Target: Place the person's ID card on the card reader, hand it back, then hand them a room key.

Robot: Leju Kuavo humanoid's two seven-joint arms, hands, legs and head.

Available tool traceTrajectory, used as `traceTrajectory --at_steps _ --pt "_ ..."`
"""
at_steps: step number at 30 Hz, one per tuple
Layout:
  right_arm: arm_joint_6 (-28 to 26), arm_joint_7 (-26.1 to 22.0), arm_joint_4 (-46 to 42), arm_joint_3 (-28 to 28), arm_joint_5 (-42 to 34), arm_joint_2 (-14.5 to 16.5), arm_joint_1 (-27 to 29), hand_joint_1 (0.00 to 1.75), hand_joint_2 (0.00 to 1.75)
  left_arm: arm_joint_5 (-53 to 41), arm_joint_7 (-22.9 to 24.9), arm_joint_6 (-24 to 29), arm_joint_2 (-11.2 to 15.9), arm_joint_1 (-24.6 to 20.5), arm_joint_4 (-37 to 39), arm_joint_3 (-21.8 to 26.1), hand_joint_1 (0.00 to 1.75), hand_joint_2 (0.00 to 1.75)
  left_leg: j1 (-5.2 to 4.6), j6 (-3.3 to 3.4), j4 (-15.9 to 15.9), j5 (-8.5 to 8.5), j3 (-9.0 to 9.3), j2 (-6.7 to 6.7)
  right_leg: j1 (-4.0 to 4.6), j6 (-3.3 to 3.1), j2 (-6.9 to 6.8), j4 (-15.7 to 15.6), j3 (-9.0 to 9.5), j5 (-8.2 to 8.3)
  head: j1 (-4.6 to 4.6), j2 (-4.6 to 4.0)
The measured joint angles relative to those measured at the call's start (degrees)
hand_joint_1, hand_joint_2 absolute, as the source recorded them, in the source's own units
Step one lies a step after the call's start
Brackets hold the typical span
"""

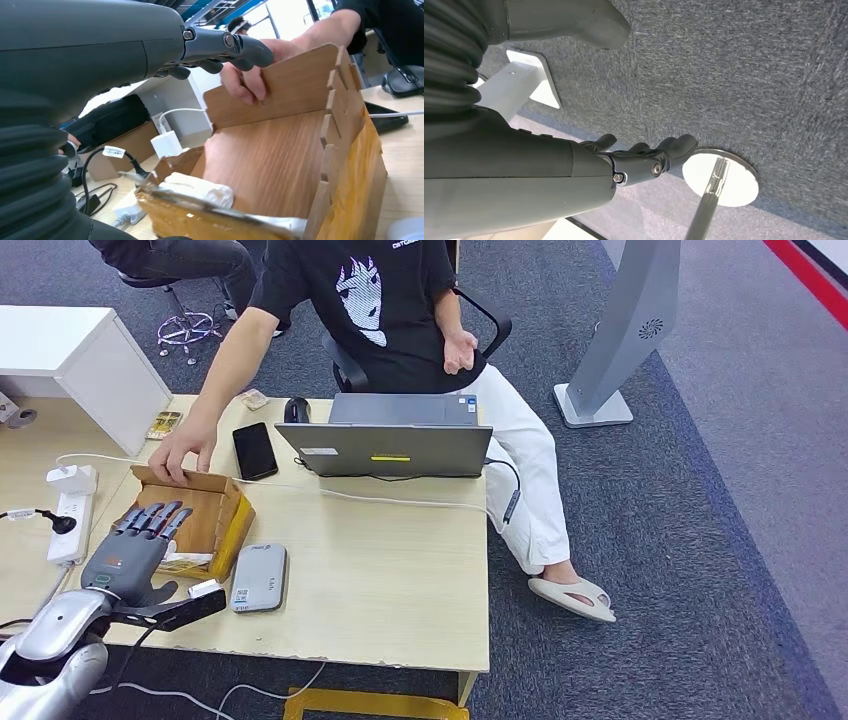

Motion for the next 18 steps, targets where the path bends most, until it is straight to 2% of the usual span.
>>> traceTrajectory --at_steps 10,11,14,15,18 --pt "-0.4 0.1 0.9 0.8 0.0 -0.6 -0.1 0.0 1.75 0.3 0.0 -0.1 3.2 -1.0 2.7 -1.6 0.02 1.75 0.02 0.0 0.0 0.0 -0.01 0.02 0.0 -0.03 0.01 0.0 -0.02 0.01 -0.01 0.0" --pt "-0.4 0.2 0.9 0.8 0.0 -0.7 -0.1 0.0 1.75 0.4 0.0 -0.1 3.3 -1.0 2.8 -1.6 0.3 1.75 0.02 0.0 0.0 0.0 -0.01 0.02 0.0 -0.03 0.01 0.0 -0.02 0.01 0.01 0.0" --pt "-0.4 0.2 1.1 0.8 0.0 -0.8 -0.1 0.0 1.75 0.6 0.0 0.0 3.6 -0.8 3.3 -1.6 1.58 1.75 0.01 0.0 0.0 0.0 -0.02 0.02 0.0 -0.02 0.01 0.0 -0.01 0.01 0.02 0.0" --pt "-0.4 0.2 1.2 0.8 0.0 -0.9 -0.1 0.0 1.75 0.6 0.0 0.0 3.7 -0.8 3.4 -1.6 1.73 1.75 0.01 0.0 0.0 0.0 -0.02 0.02 0.0 -0.02 0.01 0.0 -0.01 0.01 0.01 0.0" --pt "-0.5 0.1 1.4 0.8 0.0 -1.0 -0.1 0.0 1.75 0.6 -0.1 0.0 3.6 -0.7 3.8 -1.6 1.75 1.75 0.0 0.0 0.0 0.0 -0.02 0.01 0.0 -0.02 0.01 0.0 -0.01 0.01 0.01 0.0"
